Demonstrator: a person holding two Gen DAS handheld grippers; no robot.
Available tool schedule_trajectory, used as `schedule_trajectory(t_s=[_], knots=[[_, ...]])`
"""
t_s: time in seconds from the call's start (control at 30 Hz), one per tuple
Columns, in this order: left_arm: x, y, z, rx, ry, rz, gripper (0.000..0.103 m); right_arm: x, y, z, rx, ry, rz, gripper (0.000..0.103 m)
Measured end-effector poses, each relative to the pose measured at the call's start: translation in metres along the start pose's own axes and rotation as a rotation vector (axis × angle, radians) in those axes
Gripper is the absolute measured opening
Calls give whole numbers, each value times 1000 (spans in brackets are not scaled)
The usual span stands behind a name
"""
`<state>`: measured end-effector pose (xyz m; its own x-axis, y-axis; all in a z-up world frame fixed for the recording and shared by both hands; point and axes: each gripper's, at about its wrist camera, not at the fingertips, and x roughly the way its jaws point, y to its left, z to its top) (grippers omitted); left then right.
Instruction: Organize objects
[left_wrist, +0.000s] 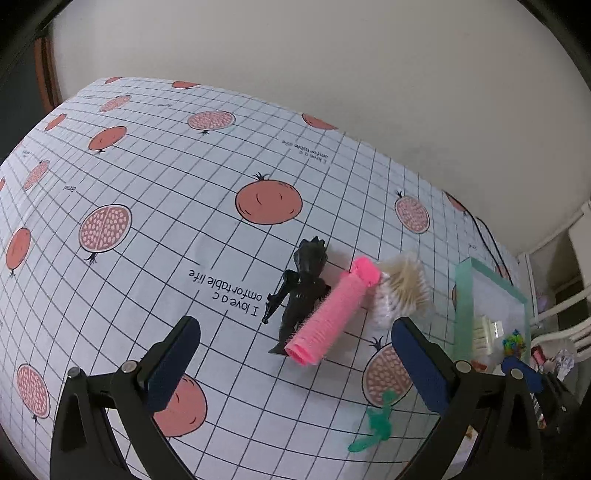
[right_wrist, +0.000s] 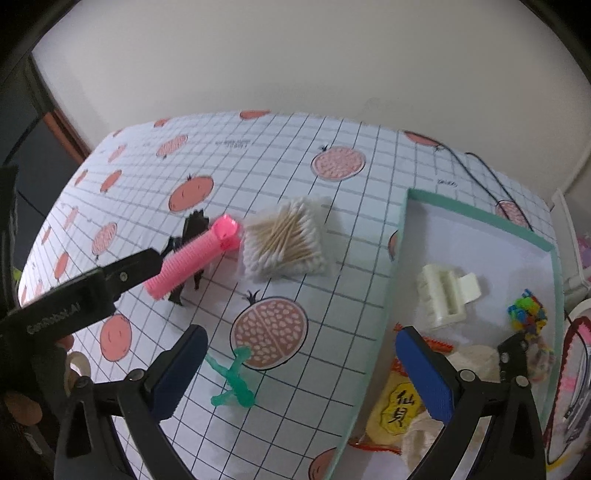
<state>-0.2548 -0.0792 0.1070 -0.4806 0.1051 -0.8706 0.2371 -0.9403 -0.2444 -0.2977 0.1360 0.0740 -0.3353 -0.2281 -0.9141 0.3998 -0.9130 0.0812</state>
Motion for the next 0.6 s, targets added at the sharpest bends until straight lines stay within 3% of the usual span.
schedule_trajectory(t_s=[0.27, 0.47, 0.53, 0.6], knots=[[8, -2, -1, 35, 11, 5, 103, 16, 18, -9, -48, 41, -1, 103], [15, 7, -2, -4, 32, -7, 102, 25, 28, -14, -73, 65, 5, 102], [18, 9, -2, -8, 42, -15, 92, 27, 31, -16, -86, 70, 2, 101], [20, 10, -2, -11, 51, -17, 90, 30, 34, -16, -95, 72, 2, 98]])
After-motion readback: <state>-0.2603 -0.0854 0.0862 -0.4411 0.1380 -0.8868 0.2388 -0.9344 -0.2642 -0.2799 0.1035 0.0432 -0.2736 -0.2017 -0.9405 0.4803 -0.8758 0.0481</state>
